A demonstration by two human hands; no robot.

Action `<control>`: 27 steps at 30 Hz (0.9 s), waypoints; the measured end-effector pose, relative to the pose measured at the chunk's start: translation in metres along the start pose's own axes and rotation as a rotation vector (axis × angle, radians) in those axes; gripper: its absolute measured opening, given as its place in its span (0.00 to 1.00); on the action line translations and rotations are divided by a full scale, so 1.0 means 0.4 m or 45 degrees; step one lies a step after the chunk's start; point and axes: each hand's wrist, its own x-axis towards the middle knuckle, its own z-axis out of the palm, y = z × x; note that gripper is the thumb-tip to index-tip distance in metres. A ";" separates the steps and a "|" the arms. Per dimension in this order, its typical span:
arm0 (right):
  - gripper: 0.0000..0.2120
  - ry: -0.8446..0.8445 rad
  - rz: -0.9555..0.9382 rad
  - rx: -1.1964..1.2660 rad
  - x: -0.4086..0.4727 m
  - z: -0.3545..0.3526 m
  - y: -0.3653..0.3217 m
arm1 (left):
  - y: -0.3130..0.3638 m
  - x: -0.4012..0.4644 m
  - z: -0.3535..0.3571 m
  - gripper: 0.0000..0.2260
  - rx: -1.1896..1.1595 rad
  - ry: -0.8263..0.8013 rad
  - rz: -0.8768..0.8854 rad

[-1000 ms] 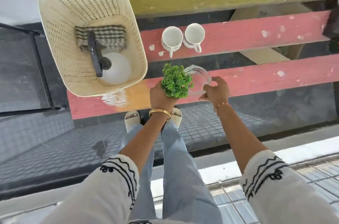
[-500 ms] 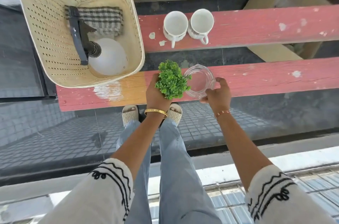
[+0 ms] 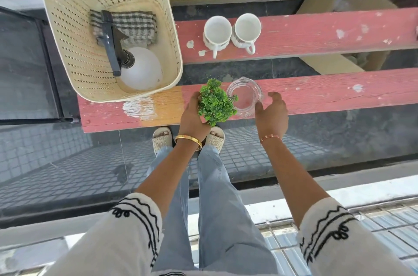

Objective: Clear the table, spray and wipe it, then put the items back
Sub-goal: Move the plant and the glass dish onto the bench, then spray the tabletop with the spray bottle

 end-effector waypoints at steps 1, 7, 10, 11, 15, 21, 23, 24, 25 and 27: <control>0.18 0.021 -0.036 0.027 -0.003 -0.004 -0.007 | 0.002 -0.005 -0.004 0.29 0.010 -0.004 0.014; 0.12 0.126 -0.347 0.214 -0.055 -0.033 -0.102 | 0.040 -0.067 -0.063 0.23 -0.024 0.096 -0.011; 0.10 0.104 -0.467 0.391 -0.076 -0.043 -0.165 | 0.065 -0.094 -0.099 0.18 -0.056 0.191 0.084; 0.10 0.072 -0.499 0.443 -0.080 -0.046 -0.185 | 0.075 -0.103 -0.112 0.17 -0.090 0.220 0.112; 0.06 -0.147 -0.628 0.565 -0.105 -0.060 -0.278 | 0.107 -0.135 -0.184 0.13 -0.216 0.401 0.215; 0.06 -0.316 -0.859 0.480 -0.148 -0.059 -0.426 | 0.115 -0.141 -0.312 0.10 -0.325 0.713 0.234; 0.15 -0.376 -0.917 0.387 -0.158 -0.044 -0.461 | 0.108 -0.131 -0.347 0.10 -0.340 0.773 0.228; 0.19 -0.419 -0.935 0.321 -0.163 -0.030 -0.478 | 0.101 -0.125 -0.365 0.10 -0.359 0.791 0.216; 0.22 -0.465 -0.951 0.247 -0.165 -0.010 -0.492 | 0.091 -0.120 -0.382 0.09 -0.375 0.800 0.203; 0.26 -0.538 -0.980 0.084 -0.163 0.032 -0.514 | 0.073 -0.112 -0.407 0.09 -0.383 0.809 0.171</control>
